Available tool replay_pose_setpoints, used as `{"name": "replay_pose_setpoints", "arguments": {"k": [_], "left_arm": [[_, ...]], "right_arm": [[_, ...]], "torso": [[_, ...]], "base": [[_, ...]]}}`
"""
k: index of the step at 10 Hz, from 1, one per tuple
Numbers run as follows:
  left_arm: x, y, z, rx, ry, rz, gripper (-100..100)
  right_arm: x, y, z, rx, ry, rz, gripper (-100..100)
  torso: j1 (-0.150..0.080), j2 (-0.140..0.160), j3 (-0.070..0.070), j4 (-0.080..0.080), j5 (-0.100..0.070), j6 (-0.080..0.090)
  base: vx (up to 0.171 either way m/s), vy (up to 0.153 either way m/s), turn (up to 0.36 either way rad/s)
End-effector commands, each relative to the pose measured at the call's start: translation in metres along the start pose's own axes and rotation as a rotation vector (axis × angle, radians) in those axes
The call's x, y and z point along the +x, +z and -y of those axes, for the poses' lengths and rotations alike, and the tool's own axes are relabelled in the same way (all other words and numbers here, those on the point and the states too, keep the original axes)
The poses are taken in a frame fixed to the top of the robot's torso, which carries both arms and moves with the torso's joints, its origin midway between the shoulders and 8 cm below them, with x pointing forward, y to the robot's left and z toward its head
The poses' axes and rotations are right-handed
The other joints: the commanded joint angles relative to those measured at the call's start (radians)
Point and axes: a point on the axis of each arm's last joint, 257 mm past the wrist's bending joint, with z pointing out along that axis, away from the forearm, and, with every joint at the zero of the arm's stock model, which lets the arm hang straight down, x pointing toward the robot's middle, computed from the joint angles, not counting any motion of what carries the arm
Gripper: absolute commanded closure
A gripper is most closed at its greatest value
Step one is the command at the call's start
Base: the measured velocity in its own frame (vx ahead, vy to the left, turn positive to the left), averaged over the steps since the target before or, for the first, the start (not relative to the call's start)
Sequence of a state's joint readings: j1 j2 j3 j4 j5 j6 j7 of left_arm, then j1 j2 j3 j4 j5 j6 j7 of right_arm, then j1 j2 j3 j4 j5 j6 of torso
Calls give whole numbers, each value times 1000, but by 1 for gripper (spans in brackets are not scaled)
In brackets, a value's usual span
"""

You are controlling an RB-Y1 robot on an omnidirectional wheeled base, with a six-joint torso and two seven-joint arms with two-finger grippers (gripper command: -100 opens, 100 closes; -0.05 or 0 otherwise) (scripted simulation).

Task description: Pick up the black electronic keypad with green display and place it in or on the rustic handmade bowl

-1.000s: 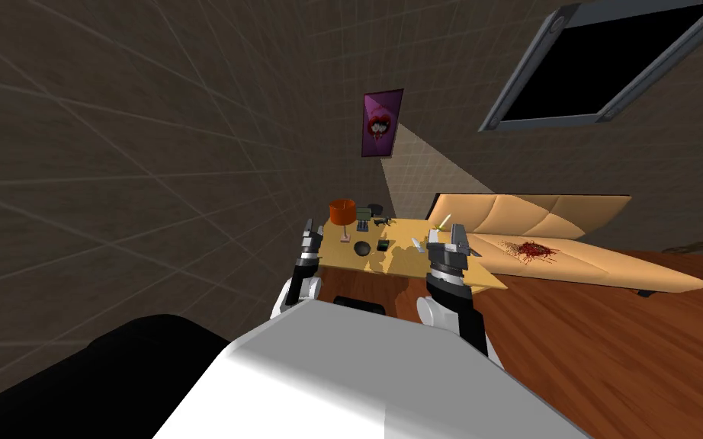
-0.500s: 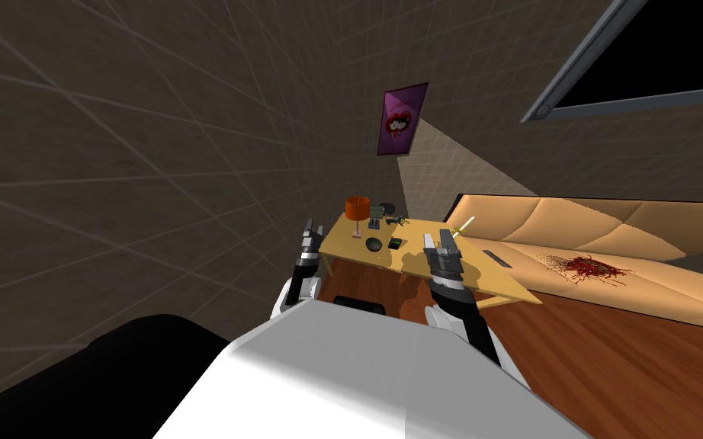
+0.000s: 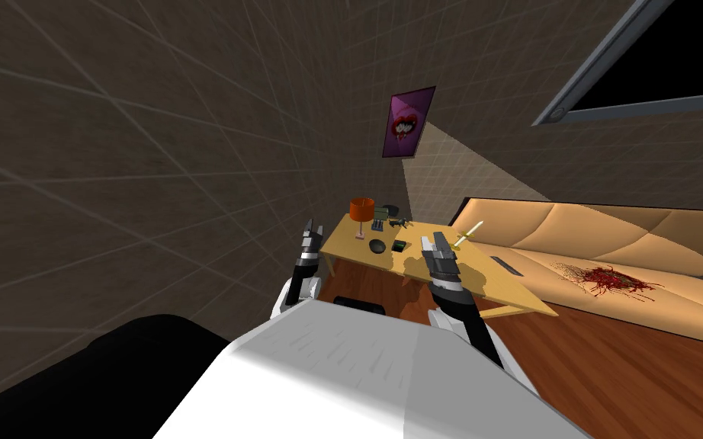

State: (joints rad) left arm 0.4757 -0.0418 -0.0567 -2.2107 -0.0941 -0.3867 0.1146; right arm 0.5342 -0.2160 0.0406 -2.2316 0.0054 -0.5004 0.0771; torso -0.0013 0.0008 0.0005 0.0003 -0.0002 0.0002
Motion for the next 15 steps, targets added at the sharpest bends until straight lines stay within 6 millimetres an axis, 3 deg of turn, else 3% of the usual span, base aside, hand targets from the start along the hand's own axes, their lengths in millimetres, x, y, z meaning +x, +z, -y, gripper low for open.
{"name": "replay_pose_setpoints", "arguments": {"k": [1,5,7,15], "left_arm": [[0,0,0,0,0,0,0],[0,0,0,0,0,0,0],[0,0,0,0,0,0,0],[0,0,0,0,0,0,0]], "right_arm": [[0,0,0,0,0,0,-100],[0,0,0,0,0,0,-100],[3,-10,17,46,-1,-31,-100],[3,-10,17,46,-1,-31,-100]], "torso": [[0,0,0,0,0,0],[0,0,0,0,0,0],[2,-1,-1,0,0,0],[0,0,0,0,0,0]], "base": [[-6,-9,-24],[-1,-1,-4],[32,46,129],[0,0,1]]}}
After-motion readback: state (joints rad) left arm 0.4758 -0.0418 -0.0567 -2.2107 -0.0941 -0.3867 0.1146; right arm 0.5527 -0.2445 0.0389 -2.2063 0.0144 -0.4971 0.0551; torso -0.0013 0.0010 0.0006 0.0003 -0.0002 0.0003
